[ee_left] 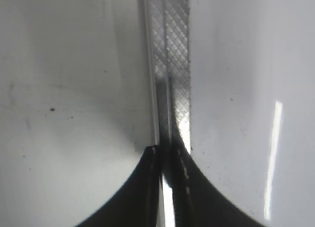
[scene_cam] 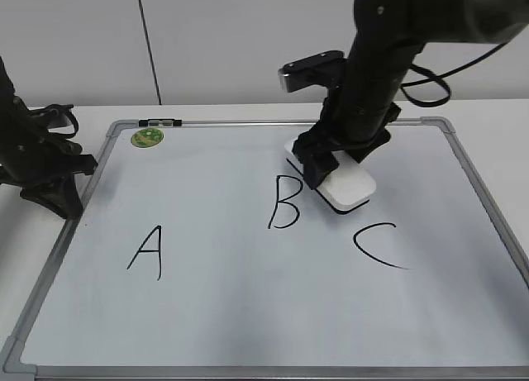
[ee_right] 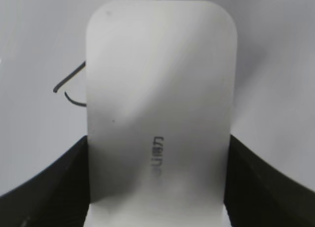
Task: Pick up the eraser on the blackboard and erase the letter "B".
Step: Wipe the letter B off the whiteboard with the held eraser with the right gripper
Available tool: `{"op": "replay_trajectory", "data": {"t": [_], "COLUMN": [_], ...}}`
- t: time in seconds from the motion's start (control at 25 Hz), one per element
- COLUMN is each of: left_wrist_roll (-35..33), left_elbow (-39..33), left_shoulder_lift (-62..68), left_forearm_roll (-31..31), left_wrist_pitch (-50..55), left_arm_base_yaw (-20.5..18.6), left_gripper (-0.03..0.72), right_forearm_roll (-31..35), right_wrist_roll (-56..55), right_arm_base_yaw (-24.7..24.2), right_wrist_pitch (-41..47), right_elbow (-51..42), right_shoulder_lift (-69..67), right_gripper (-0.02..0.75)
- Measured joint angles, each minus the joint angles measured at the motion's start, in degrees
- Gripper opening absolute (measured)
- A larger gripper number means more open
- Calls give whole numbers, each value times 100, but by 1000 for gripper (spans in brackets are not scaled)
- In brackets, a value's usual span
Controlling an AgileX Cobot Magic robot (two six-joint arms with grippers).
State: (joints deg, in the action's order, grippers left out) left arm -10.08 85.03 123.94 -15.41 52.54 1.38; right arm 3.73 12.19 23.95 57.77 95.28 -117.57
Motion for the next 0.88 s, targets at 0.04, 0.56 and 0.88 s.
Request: {"op": "replay_trajectory", "data": {"t": [0.04, 0.56, 0.88], "left_wrist_roll": [0, 0, 0], "left_elbow": [0, 0, 0], "left_shoulder_lift": [0, 0, 5], "left_forearm_roll": [0, 0, 0], "left_wrist_pitch": [0, 0, 11], "left_arm_base_yaw": [0, 0, -2], "left_gripper": [37, 39, 39], "right_forearm_roll": [-9, -81, 77], "right_wrist_roll": [10, 164, 387], "right_arm_base_yaw": [28, 51, 75], "right_wrist_pitch": [68, 1368, 1463], "right_elbow": [235, 2921, 3146], "right_shoulder_lift": [-272, -2273, -2393], "right_gripper": [535, 534, 534]}}
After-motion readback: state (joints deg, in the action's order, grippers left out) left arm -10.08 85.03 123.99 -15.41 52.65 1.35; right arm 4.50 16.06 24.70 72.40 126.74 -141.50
